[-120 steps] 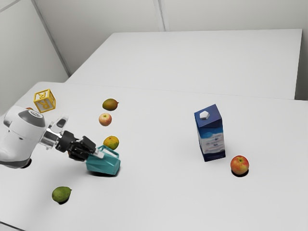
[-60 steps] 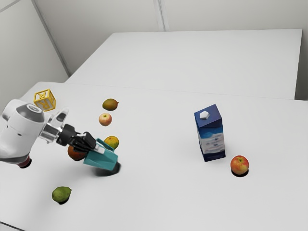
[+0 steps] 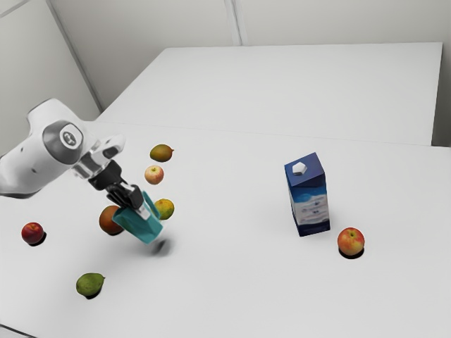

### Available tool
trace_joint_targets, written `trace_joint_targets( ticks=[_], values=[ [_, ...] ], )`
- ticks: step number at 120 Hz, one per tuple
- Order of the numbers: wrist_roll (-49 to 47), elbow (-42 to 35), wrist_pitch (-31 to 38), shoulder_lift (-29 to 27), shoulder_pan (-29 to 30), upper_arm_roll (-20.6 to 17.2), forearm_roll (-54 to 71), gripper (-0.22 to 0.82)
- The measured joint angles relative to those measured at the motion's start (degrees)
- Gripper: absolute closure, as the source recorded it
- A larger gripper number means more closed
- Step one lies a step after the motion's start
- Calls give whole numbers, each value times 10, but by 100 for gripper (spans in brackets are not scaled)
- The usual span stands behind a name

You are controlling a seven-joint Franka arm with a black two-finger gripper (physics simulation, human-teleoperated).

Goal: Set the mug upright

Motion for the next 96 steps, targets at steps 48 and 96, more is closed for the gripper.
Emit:
trace_joint_targets(
  ticks=[48,96],
  values=[
    [-149,-1,59,3,-14,-39,174,78],
    [-243,-36,157,4,-29,-48,212,78]
  ],
)
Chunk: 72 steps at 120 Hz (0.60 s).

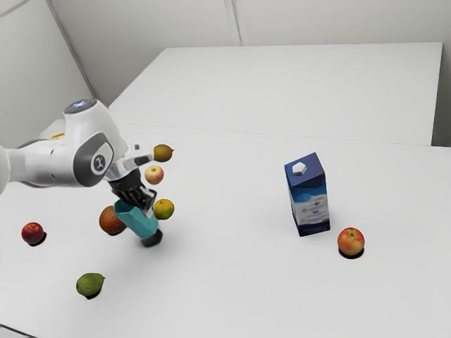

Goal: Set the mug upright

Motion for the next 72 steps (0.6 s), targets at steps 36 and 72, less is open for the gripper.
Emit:
trace_joint_targets(
  ticks=[36,72],
  values=[
    [-58,-20,21,2,-8,0,29,78],
    [-97,-28,31,13,-13,0,35,78]
  ],
)
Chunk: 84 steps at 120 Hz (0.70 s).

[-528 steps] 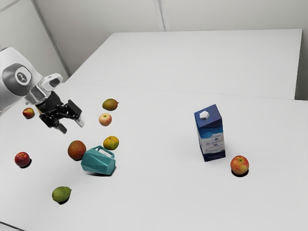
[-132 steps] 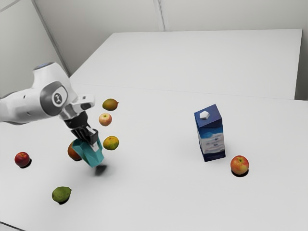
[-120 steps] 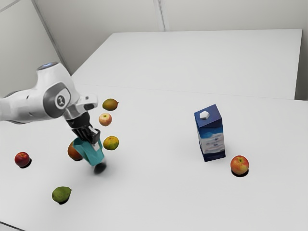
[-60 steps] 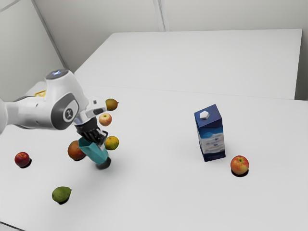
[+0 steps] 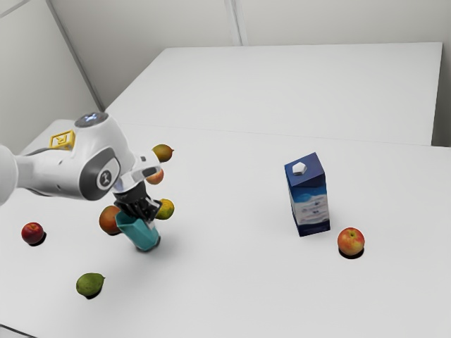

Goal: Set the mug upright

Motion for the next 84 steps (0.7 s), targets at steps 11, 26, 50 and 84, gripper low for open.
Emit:
trace_joint_targets(
  ticks=[11,26,50,84],
  values=[
    [-9,0,2,4,0,0,0,78],
    [-18,0,5,6,-5,0,-2,70],
    [-25,3,7,2,-10,0,-8,34],
    [-28,38,-13,-12,-19,-1,-15,11]
  ],
)
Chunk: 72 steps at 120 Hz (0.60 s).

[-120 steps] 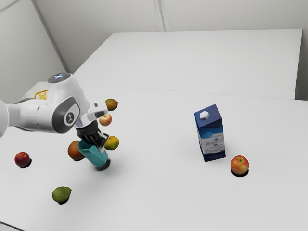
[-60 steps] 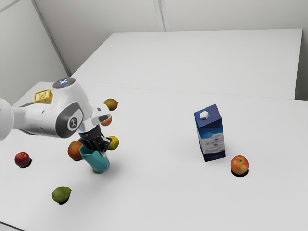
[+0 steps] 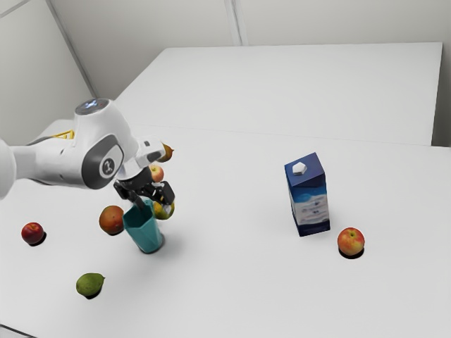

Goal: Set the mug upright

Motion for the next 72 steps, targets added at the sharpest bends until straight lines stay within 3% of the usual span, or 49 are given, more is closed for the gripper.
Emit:
trace_joint_targets(
  ticks=[72],
  values=[
    [-5,224,-250,22,-1,-1,-13,3]
  ],
)
